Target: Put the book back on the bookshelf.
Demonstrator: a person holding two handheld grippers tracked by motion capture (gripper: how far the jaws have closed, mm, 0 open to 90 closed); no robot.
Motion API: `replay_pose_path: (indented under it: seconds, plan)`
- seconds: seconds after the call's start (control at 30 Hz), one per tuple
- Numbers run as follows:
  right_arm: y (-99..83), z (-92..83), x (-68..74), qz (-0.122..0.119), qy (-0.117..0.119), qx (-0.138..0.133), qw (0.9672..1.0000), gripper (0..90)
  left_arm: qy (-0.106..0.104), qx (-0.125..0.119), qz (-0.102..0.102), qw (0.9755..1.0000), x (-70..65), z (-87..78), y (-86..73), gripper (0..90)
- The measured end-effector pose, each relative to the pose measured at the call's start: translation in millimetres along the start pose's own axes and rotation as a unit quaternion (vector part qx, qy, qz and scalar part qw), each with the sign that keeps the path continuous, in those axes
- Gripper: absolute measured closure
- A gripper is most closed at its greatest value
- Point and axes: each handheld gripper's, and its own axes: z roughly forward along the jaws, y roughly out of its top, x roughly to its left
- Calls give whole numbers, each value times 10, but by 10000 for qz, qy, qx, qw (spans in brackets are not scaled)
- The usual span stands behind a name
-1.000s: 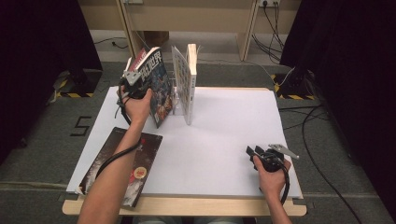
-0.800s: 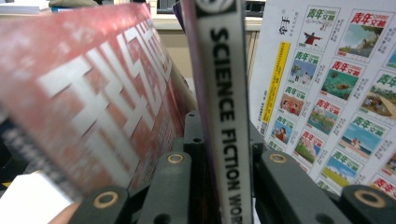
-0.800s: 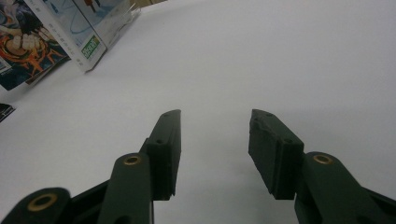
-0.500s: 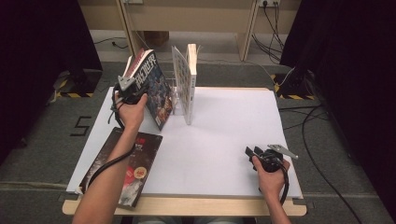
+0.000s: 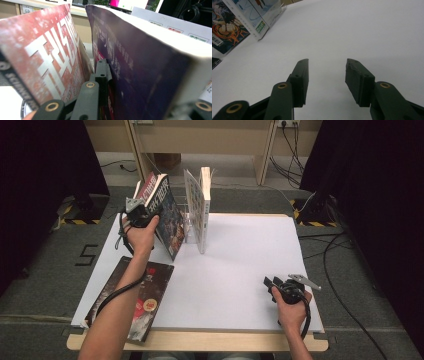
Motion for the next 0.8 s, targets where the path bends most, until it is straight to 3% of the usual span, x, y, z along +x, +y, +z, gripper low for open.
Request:
replay_pose_path:
  seconds: [0.4, 0.53, 0.67, 0.8]
  plan:
    - [-12, 15, -31, 85, 22, 159, 9998, 542, 180, 188, 73, 9996, -87, 63, 66, 819]
    - [-8, 0, -24, 136, 15, 118, 9998, 544, 218, 130, 0, 9997, -57, 90, 124, 821]
    - [4, -10, -34, 90, 2, 53, 9999, 545, 236, 47, 152, 9996, -80, 119, 248, 822]
    - [2, -15, -41, 82, 1, 37, 10000, 546, 272, -239, 331, 9988, -108, 128, 387, 822]
